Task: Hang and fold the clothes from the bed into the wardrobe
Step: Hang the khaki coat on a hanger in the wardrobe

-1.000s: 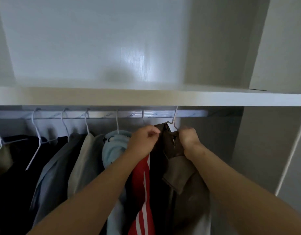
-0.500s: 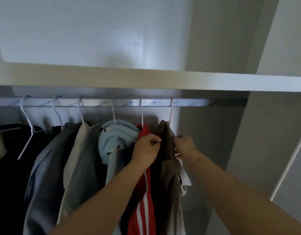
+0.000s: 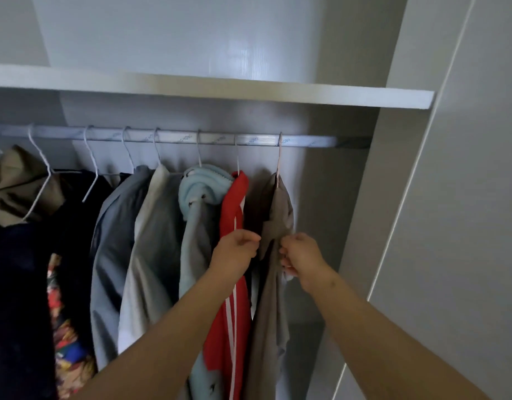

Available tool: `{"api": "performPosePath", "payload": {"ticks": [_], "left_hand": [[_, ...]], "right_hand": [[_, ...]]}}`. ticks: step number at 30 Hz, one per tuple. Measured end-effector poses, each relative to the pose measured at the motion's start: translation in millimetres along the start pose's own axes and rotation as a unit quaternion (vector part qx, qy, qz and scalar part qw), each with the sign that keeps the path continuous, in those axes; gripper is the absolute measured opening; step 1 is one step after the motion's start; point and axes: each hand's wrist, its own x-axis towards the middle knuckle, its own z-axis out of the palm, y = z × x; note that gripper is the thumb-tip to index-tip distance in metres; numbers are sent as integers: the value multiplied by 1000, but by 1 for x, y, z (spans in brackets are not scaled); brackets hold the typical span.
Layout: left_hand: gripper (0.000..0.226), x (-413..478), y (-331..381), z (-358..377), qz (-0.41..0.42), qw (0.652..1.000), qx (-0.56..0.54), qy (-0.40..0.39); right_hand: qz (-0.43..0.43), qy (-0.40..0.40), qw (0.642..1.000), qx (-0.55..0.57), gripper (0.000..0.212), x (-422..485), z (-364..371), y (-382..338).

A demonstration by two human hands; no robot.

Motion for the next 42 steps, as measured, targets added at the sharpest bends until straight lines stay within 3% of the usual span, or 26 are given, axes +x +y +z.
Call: {"api": "performPosePath", "payload": {"ticks": [7,12,18,26,38,42], "left_hand": [[16,-89,-29,-19,-123,991,-26,-39],[16,-145,-52,-37,-173,983,-37,-47],[14,-228,-92,-77,-239,967,-40,-78],[10,-347,-134,-116,-279,942,17,-184],[12,-571,-163,-70,-227,857,106,-450],[11,-678,-161,-56,-192,800,141,-551]], "right_hand": [[50,-23,998,10,24,-94,-1,44],[116,38,992,18,16,-151,3,92],[192,95,975,57,24,-240,35,149],[258,167,944,119,12,-404,68,209],[300,418,835,197,11,-662,22,285],[300,508,773,233,10,-775,13,311]]}}
